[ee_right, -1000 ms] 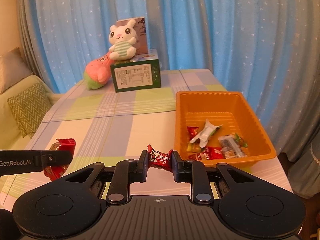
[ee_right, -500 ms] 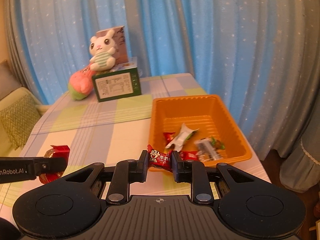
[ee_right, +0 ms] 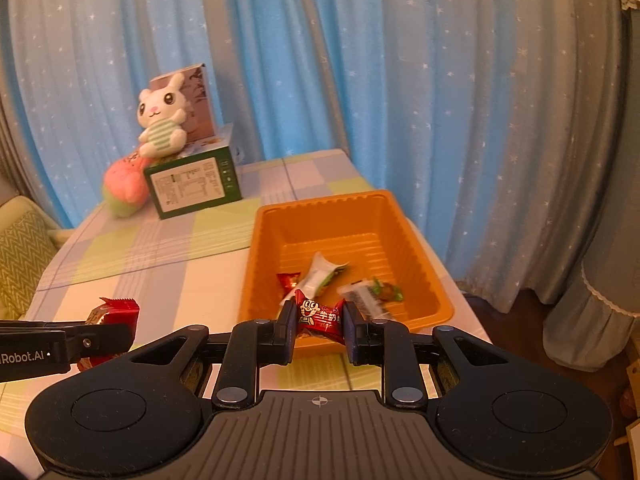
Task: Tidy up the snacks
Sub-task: 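Carry both red candies over the orange tray and lower them inside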
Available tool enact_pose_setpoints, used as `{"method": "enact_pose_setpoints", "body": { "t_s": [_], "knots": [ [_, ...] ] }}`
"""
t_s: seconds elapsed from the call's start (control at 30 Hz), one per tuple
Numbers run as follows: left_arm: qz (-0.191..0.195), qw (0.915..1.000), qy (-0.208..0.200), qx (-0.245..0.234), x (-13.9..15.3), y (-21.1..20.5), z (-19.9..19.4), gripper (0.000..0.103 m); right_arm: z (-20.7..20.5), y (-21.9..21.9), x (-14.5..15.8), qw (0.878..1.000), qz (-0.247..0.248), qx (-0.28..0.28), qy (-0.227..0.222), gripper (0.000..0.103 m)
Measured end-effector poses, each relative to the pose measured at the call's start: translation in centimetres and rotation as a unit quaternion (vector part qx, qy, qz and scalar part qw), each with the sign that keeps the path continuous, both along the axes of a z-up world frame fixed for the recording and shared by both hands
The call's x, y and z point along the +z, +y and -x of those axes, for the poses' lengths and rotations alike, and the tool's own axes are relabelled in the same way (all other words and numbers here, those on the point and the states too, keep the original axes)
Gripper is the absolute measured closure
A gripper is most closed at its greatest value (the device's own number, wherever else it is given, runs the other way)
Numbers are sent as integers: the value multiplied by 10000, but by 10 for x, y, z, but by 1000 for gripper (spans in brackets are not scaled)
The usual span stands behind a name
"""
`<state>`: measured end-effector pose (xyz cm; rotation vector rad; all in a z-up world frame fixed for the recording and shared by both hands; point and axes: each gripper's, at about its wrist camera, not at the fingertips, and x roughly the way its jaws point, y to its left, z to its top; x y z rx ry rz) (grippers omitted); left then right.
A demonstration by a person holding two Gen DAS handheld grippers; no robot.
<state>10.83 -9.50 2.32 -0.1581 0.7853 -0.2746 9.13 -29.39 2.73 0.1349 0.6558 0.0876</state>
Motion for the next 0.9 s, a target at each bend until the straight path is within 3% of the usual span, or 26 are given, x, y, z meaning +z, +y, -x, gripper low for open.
{"method": "enact_pose_setpoints", "body": {
  "t_s": [0.9],
  "knots": [
    [-98,9993,84,-355,-18,-60,-81,80,-49,-57,-23,9993,-32,-330,180,79]
  ]
}}
